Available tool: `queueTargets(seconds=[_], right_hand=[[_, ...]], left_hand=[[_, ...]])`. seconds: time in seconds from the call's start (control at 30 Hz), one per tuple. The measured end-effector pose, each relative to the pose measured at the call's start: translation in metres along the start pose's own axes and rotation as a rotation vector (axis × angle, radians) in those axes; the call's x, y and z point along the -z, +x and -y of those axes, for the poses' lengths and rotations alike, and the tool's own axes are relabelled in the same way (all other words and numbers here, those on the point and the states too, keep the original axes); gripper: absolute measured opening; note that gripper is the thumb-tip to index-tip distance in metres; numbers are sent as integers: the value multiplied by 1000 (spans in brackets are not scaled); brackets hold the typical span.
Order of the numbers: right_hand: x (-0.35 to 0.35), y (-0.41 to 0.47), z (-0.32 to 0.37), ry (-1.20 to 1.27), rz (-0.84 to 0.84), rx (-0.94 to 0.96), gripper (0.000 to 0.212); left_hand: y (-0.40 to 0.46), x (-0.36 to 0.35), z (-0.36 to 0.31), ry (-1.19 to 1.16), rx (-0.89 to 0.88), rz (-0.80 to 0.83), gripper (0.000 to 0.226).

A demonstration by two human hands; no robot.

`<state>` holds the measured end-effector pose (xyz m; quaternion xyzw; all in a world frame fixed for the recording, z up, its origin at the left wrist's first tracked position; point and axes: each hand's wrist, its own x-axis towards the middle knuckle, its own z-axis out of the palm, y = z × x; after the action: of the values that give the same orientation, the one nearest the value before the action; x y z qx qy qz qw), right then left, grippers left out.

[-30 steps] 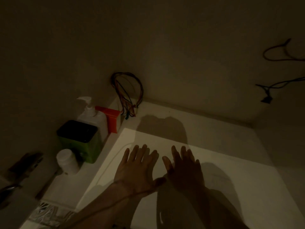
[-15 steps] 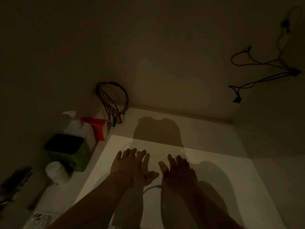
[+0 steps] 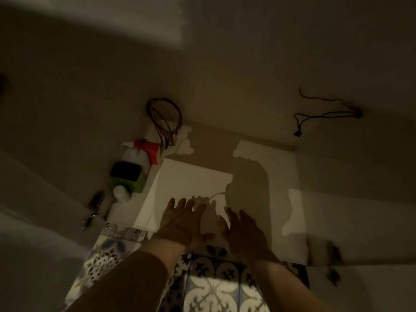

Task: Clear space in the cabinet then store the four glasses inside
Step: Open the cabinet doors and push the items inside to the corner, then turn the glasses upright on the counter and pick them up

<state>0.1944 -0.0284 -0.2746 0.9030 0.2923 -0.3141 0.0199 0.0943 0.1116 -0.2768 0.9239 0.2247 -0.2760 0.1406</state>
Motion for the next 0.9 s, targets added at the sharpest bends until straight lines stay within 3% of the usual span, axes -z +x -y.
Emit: queueTargets(seconds=[0.27, 0.4, 0.53, 0.77, 0.9], right_hand=[[118, -158, 25, -16, 63, -67, 61], [163, -227, 28, 24, 16, -47, 75], [203, -294, 15, 34, 35, -19, 73], [293, -420, -24, 105, 32, 5, 71], [360, -470, -33, 158, 0, 56, 71]], left_hand=[[-149, 101, -48, -5, -26, 31, 89], [-208, 141, -72, -7, 3, -12, 89], [-270, 175, -99, -38, 24, -79, 86], [-396, 261, -158, -61, -11, 1, 86], [-457, 333, -184, -48, -57, -12, 70]])
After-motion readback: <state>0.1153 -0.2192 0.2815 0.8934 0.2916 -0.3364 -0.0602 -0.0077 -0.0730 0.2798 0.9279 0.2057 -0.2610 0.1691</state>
